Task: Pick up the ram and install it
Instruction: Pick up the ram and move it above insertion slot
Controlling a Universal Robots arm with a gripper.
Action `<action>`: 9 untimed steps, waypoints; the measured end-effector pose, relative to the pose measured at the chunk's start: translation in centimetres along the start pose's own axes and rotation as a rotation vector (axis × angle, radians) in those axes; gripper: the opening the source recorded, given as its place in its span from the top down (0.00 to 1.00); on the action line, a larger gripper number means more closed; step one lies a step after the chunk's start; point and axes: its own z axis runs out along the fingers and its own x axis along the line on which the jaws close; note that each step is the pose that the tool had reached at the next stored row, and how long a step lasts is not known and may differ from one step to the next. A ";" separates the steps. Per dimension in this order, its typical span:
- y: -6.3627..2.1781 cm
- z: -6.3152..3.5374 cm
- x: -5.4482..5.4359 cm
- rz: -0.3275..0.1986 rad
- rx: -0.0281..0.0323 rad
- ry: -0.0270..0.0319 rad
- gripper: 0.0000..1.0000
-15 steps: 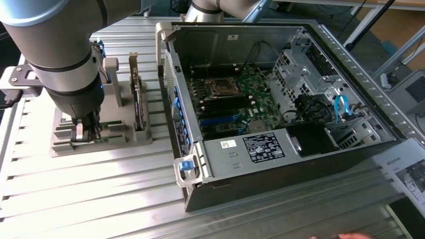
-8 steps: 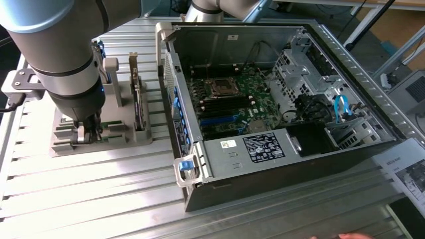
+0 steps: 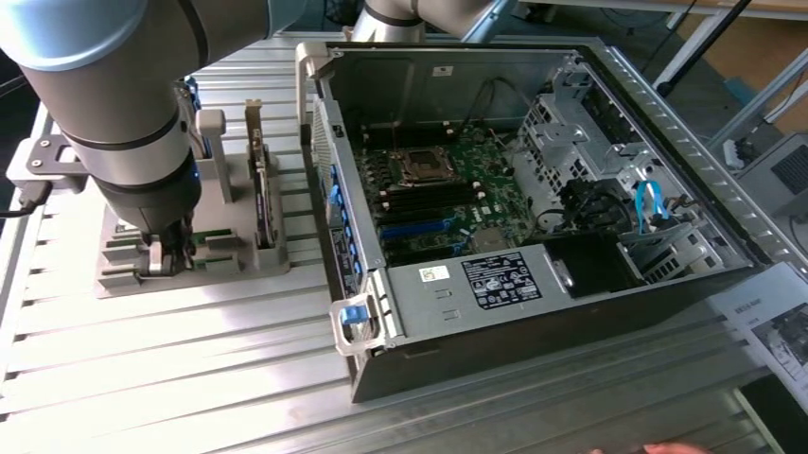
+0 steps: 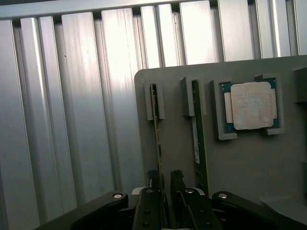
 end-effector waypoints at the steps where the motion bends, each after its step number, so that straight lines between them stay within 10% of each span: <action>1: 0.00 0.06 0.0 0.000 0.0000 0.0000 0.76; 9: -0.01 0.34 0.0 0.000 -0.0001 0.0001 0.76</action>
